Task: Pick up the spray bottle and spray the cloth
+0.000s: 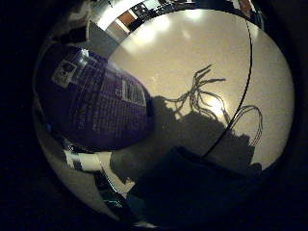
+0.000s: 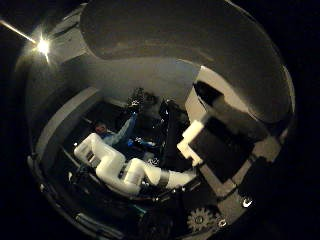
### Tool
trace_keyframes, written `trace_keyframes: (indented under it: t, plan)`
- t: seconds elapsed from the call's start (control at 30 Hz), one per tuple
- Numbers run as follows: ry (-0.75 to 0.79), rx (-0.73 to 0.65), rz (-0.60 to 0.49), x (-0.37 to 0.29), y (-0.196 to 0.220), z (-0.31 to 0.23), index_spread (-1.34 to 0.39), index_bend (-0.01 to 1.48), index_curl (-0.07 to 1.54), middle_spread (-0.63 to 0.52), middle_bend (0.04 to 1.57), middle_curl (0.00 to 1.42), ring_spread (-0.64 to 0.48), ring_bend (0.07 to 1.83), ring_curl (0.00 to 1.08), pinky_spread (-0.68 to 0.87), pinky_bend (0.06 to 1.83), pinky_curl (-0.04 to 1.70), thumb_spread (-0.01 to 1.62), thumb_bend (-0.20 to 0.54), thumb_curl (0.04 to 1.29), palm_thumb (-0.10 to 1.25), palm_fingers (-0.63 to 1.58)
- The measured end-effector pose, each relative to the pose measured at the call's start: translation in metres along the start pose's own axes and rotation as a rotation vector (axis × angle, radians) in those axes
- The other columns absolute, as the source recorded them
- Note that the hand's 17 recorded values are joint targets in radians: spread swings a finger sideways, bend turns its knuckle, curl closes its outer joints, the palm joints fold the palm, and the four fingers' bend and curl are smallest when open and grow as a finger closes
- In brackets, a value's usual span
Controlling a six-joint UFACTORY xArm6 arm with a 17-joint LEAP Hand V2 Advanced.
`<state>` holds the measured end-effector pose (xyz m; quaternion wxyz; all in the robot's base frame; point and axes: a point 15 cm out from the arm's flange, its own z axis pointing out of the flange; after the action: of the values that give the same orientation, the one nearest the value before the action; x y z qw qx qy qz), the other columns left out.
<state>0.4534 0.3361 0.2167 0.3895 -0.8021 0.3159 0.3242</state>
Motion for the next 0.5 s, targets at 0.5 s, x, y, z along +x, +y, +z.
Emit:
trace_keyframes:
  t: [0.5]
  plan:
    - [0.074,0.027,-0.038,-0.010,-0.003,-0.066,-0.38,0.25,0.45,-0.08,0.54,0.41,-0.10,0.91,0.37,0.24,0.63,0.55,0.96,-0.026,0.50,0.82,0.27]
